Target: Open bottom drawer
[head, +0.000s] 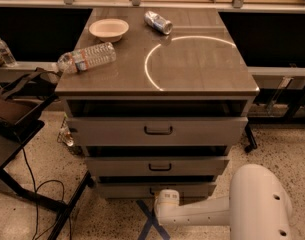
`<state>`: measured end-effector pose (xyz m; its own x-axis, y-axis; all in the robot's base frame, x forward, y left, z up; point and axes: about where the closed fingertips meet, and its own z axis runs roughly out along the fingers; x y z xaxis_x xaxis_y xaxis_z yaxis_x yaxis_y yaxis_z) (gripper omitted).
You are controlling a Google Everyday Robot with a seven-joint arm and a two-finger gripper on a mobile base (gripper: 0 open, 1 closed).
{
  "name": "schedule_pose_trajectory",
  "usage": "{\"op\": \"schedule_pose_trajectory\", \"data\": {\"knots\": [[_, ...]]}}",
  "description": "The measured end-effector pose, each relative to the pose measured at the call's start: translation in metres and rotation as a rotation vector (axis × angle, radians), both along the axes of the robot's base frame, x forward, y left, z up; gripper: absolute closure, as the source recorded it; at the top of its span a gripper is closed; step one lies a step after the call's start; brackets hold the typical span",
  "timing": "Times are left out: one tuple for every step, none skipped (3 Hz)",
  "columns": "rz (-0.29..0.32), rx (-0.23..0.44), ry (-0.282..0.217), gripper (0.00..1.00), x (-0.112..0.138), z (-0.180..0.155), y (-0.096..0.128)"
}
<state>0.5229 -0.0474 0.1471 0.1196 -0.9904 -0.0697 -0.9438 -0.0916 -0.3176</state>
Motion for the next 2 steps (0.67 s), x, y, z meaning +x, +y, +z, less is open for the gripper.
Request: {"op": "schedule_pose_trajectory", "data": {"knots": [[0.000, 0.000, 0.002, 0.47, -0.0015, -0.0008, -0.0001], [0.000, 0.000, 0.003, 0.70, -0.0021, -0.0017, 0.0000]]}}
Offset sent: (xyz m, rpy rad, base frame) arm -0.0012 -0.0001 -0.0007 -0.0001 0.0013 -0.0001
